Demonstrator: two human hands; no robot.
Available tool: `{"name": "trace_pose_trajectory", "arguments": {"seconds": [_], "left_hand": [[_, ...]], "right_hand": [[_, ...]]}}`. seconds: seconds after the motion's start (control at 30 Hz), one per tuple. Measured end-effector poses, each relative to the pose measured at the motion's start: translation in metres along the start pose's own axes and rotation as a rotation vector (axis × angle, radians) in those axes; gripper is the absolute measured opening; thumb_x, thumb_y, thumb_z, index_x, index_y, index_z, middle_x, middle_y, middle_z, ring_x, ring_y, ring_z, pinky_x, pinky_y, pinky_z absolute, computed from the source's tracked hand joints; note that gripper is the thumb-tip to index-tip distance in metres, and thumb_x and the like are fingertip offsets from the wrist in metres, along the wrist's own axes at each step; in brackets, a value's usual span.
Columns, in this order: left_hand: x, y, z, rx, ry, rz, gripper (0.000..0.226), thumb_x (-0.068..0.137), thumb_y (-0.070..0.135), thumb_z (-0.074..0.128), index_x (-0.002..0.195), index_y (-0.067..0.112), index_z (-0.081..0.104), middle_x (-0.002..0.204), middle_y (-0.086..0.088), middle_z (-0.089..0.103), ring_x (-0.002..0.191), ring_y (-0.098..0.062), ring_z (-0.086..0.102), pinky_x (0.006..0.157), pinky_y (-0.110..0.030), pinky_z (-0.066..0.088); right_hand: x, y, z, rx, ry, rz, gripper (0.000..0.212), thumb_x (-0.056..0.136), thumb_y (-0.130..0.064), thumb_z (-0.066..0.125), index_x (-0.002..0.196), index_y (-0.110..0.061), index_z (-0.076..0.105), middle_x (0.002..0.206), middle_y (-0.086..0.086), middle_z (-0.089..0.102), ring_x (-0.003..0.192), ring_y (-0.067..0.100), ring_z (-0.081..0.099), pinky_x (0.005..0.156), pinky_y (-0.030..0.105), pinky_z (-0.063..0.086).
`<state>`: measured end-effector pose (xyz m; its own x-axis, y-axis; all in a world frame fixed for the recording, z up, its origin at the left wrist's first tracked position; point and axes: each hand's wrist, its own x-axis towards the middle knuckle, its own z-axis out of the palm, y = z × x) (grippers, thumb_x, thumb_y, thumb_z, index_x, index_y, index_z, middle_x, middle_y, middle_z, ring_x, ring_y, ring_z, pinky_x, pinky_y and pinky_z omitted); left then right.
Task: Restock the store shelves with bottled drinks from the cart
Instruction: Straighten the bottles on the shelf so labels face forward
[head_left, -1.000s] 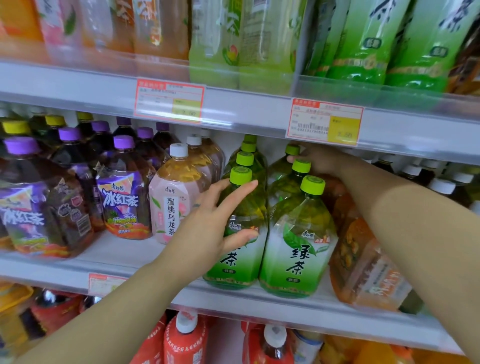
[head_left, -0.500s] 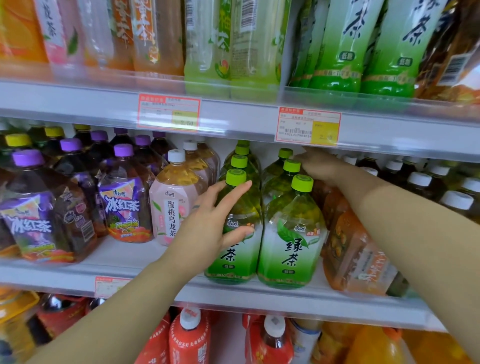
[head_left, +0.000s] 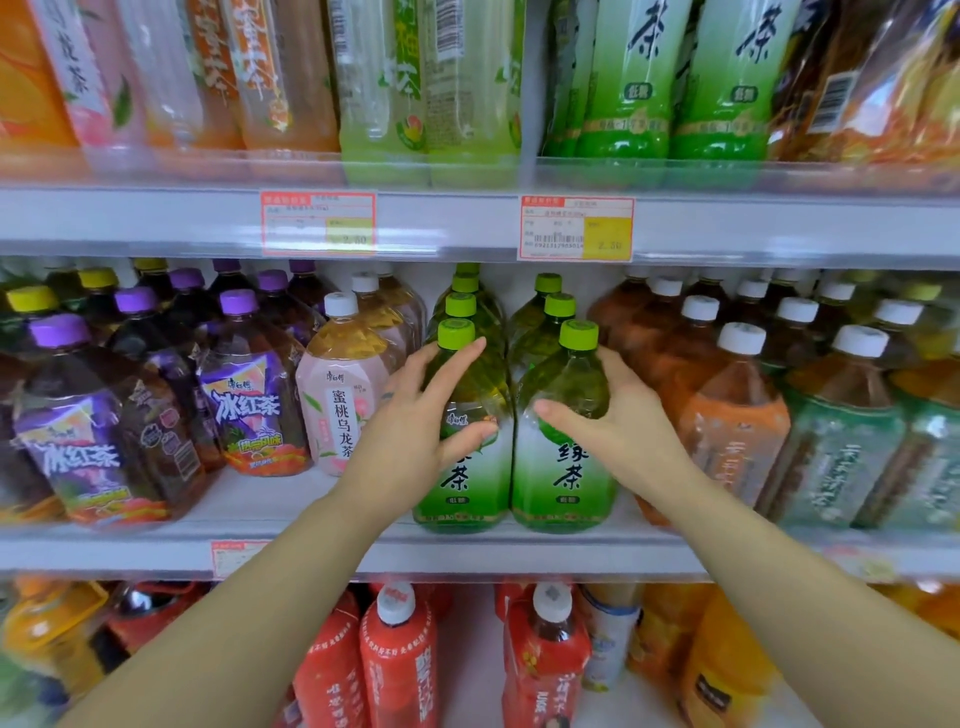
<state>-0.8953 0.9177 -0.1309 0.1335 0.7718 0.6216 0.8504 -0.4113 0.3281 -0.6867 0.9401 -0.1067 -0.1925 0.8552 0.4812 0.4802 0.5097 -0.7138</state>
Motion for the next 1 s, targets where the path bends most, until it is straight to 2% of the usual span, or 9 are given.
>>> {"name": "trace_pose_trajectory", "arguments": {"seconds": [0.17,0.37,0.53,0.63,0.73,0.83,0.9,0.93,1.0], "left_hand": [[0.001,0.000,0.000,-0.012,0.012,0.006,0.070,0.079,0.068,0.039,0.139,0.053,0.008,0.148,-0.006,0.025,0.131,-0.033,0.034,0.095,-0.050,0.046],[0.000,0.003,0.000,-0.005,0.017,0.005,0.071,0.079,0.066,0.037,0.143,0.048,0.011,0.148,-0.009,0.024,0.132,-0.033,0.032,0.099,-0.049,0.043],[-0.013,0.004,0.009,-0.085,0.109,0.005,0.079,0.083,0.061,0.048,0.145,0.044,0.003,0.156,-0.007,0.001,0.144,-0.024,0.009,0.110,-0.036,0.018],[-0.042,0.006,0.035,-0.099,0.221,-0.037,0.079,0.084,0.049,0.055,0.146,0.038,0.008,0.155,-0.005,-0.002,0.145,-0.018,0.000,0.114,-0.030,0.017],[-0.059,0.009,0.054,-0.082,0.307,-0.075,0.072,0.084,0.039,0.058,0.143,0.031,0.017,0.153,-0.003,-0.002,0.144,-0.022,-0.002,0.111,-0.013,-0.001],[-0.058,0.009,0.065,-0.081,0.378,-0.059,0.065,0.087,0.033,0.058,0.141,0.024,0.023,0.150,-0.007,0.002,0.142,-0.028,0.002,0.107,-0.009,0.000],[-0.058,0.007,0.070,-0.076,0.372,-0.070,0.063,0.088,0.030,0.058,0.140,0.024,0.022,0.149,-0.009,0.001,0.143,-0.027,0.000,0.115,-0.019,0.011],[-0.057,0.006,0.070,-0.071,0.368,-0.080,0.064,0.089,0.029,0.058,0.140,0.024,0.021,0.149,-0.011,-0.001,0.144,-0.028,0.000,0.117,-0.031,0.019],[-0.059,0.009,0.065,-0.056,0.321,-0.115,0.064,0.089,0.026,0.060,0.140,0.022,0.021,0.148,-0.015,-0.001,0.144,-0.032,0.001,0.113,-0.048,0.027]], "right_hand": [[0.002,0.003,0.006,0.018,0.084,0.013,0.050,0.072,-0.040,0.074,0.116,-0.031,0.051,0.111,-0.009,0.063,0.099,0.006,0.058,0.076,0.008,0.039],[0.000,0.003,0.010,-0.030,0.129,0.024,0.061,0.072,-0.042,0.074,0.126,-0.026,0.048,0.121,-0.005,0.059,0.108,0.008,0.053,0.086,0.018,0.038],[-0.023,0.007,0.014,-0.067,0.134,-0.015,0.090,0.077,-0.044,0.071,0.146,-0.037,0.014,0.154,-0.001,0.015,0.140,0.009,0.016,0.106,0.022,0.019],[-0.047,0.021,0.032,-0.170,0.187,-0.108,0.083,0.082,-0.038,0.067,0.145,-0.041,0.013,0.157,0.002,0.002,0.144,0.015,0.005,0.109,0.025,0.014],[-0.053,0.036,0.046,-0.213,0.305,-0.176,0.072,0.085,-0.030,0.065,0.144,-0.034,0.025,0.156,0.008,0.005,0.144,0.017,0.008,0.111,0.018,0.012],[-0.050,0.045,0.053,-0.170,0.391,-0.198,0.066,0.084,-0.028,0.063,0.142,-0.026,0.032,0.154,0.012,0.013,0.143,0.019,0.016,0.114,0.022,0.019],[-0.049,0.046,0.056,-0.140,0.424,-0.211,0.062,0.084,-0.025,0.064,0.139,-0.020,0.036,0.152,0.017,0.018,0.141,0.026,0.022,0.113,0.038,0.029],[-0.048,0.045,0.056,-0.125,0.433,-0.221,0.060,0.084,-0.022,0.064,0.138,-0.017,0.037,0.151,0.020,0.019,0.140,0.029,0.024,0.111,0.042,0.032],[-0.050,0.039,0.052,-0.112,0.408,-0.200,0.059,0.083,-0.017,0.066,0.135,-0.015,0.038,0.148,0.026,0.020,0.139,0.032,0.027,0.109,0.042,0.034]]}}
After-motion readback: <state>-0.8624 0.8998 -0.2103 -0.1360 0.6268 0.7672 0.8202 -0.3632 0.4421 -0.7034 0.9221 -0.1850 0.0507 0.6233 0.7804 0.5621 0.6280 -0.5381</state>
